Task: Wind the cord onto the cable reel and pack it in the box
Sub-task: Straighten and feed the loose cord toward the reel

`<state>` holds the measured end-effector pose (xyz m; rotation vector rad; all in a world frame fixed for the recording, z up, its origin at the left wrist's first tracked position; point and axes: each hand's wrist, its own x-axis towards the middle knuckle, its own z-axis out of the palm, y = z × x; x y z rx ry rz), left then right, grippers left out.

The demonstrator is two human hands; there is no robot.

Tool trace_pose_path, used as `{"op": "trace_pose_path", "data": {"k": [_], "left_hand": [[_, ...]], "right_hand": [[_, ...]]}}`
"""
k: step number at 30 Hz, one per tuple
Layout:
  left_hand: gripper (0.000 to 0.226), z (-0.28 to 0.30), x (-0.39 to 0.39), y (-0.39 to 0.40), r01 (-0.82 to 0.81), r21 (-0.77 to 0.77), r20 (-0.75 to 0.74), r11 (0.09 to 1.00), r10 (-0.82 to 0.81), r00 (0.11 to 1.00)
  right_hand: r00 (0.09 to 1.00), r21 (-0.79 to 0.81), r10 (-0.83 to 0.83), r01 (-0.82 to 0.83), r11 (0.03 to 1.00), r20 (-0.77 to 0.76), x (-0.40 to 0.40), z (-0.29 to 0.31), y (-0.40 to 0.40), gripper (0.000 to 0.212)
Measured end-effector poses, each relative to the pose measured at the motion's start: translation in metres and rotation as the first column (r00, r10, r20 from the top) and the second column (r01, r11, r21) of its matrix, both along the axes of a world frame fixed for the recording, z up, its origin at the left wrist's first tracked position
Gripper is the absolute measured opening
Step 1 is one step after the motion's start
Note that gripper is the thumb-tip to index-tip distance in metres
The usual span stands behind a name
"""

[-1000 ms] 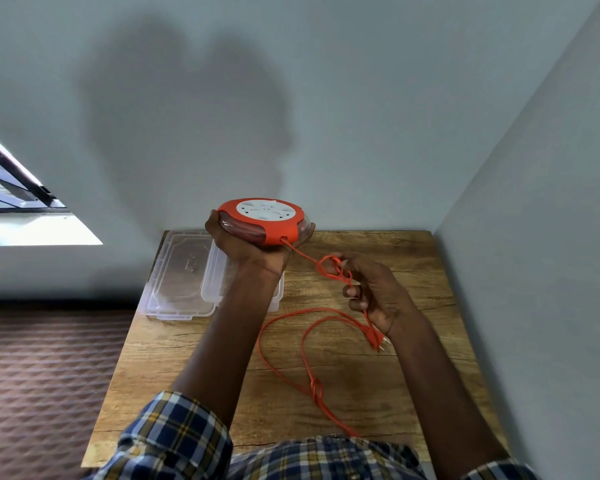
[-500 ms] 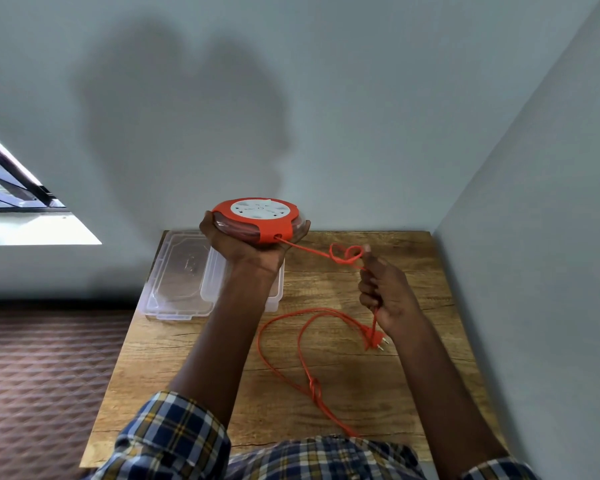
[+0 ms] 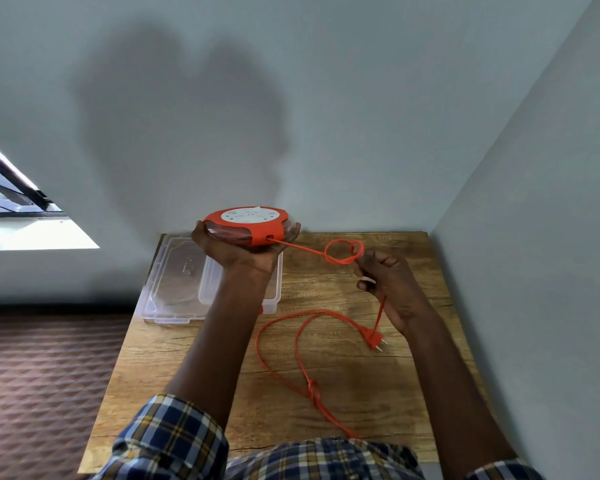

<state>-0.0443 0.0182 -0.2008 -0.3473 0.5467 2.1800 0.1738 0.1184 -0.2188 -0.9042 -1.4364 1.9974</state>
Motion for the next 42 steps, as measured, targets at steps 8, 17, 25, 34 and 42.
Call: {"op": "trace_pose_path", "data": {"k": [8, 17, 25, 34, 42], "left_hand": [[0.089, 0.0, 0.001, 0.001, 0.001, -0.024, -0.006, 1.0, -0.001, 1.0], [0.087, 0.002, 0.0, 0.001, 0.014, -0.011, -0.012, 1.0, -0.014, 1.0], [0.087, 0.003, 0.004, 0.007, 0.045, -0.014, -0.01, 0.999, -0.045, 0.999], [0.087, 0.002, -0.002, 0.006, 0.02, -0.004, 0.02, 1.0, -0.019, 1.0], [0.086, 0.001, -0.002, 0.003, 0.037, -0.005, 0.012, 0.999, -0.037, 0.999]], "right_hand": [[0.936, -0.427, -0.062, -0.098, 0.899, -0.347, -0.005, -0.005, -0.002, 0.019], [0.966, -0.348, -0.12, 0.034, 0.937, -0.229, -0.005, -0.007, 0.001, 0.024], [0.931, 0.766, -0.246, -0.053, 0.641, 0.27, -0.016, -0.021, -0.002, 0.053], [0.983, 0.264, 0.068, -0.112, 0.958, 0.169, -0.013, 0.003, 0.004, 0.044], [0.991, 0.077, 0.134, -0.132, 0.988, -0.023, 0.004, -0.009, 0.004, 0.029]]}}
